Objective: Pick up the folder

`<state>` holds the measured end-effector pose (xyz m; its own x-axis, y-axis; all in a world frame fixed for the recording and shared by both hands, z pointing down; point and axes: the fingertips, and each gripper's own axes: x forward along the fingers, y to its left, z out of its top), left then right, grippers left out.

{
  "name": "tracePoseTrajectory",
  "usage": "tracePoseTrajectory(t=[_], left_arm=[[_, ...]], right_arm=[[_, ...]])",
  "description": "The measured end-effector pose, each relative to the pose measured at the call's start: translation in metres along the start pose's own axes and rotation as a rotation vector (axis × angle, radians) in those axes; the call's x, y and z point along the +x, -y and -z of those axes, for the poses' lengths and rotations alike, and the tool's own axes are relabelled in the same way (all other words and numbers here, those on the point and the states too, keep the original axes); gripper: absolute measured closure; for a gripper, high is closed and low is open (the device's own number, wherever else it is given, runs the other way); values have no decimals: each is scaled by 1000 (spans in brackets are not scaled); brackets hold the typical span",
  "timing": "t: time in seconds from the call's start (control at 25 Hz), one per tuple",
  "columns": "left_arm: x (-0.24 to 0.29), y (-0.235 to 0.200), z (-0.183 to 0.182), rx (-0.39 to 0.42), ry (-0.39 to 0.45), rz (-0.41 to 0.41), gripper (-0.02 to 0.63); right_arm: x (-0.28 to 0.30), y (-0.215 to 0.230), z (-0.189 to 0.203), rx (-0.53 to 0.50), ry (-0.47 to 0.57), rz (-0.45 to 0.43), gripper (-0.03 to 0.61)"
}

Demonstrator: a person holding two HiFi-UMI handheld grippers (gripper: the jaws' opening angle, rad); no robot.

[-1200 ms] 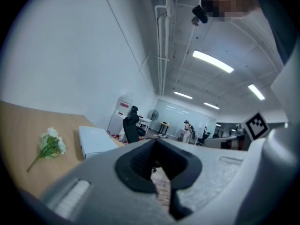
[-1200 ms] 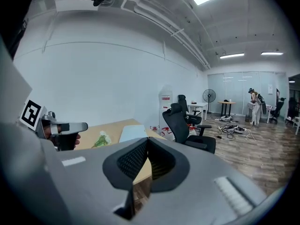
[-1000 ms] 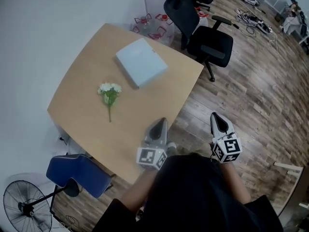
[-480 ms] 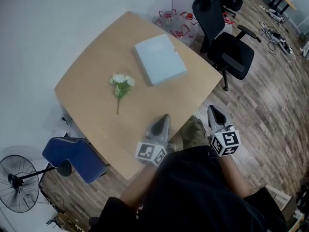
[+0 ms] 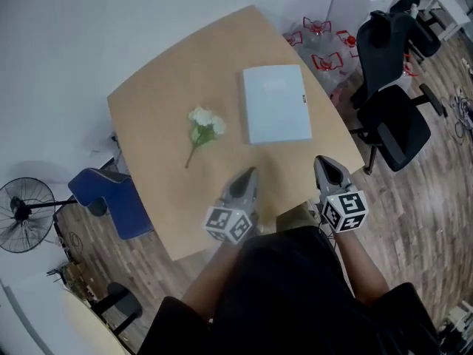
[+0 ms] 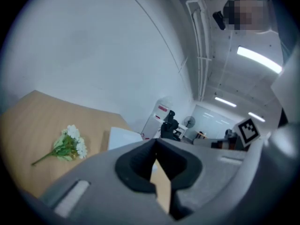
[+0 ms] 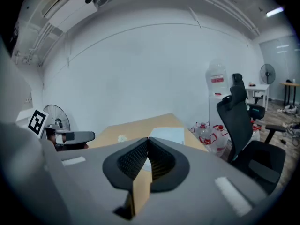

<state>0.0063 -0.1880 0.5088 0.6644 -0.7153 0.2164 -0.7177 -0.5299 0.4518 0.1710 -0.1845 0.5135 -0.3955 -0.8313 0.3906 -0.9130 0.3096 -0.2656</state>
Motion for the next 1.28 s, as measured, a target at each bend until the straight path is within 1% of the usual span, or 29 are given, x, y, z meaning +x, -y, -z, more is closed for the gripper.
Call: tracePoseTrajectory(t=[0.04, 0.12, 0.24, 0.36, 0.52, 0.64, 0.8, 0.92, 1.04, 1.16, 1.28], left_arm=[[10, -4, -2, 8, -1, -29, 612], [27, -11, -4, 7, -2, -87, 612], [49, -22, -1, -8, -10, -172, 612], [67, -31, 2, -12, -16, -235, 612], [92, -44, 3, -9, -27, -310, 612], [105, -55, 7, -27, -34, -359, 611], [125, -78, 20, -7, -64, -446, 612], [131, -98, 29, -38, -74, -480, 612], [136, -116, 33, -40, -87, -508, 612], [151, -134, 39, -41, -118, -497, 611], [166, -149, 47, -30, -150, -478, 605]], right_arm=[[9, 6, 0, 11, -13, -29, 577], [26, 17, -1, -4, -36, -87, 577], [47, 38, -1, -24, -63, -144, 577], [64, 62, -1, -18, -88, -178, 577], [84, 91, -2, -7, -147, -237, 577], [97, 111, -2, 7, -178, -269, 577], [123, 137, 8, -33, -222, -291, 570], [140, 144, 21, -45, -263, -288, 552], [154, 147, 30, -16, -299, -289, 537], [172, 155, 42, 17, -330, -270, 517], [187, 165, 57, 79, -340, -229, 506]])
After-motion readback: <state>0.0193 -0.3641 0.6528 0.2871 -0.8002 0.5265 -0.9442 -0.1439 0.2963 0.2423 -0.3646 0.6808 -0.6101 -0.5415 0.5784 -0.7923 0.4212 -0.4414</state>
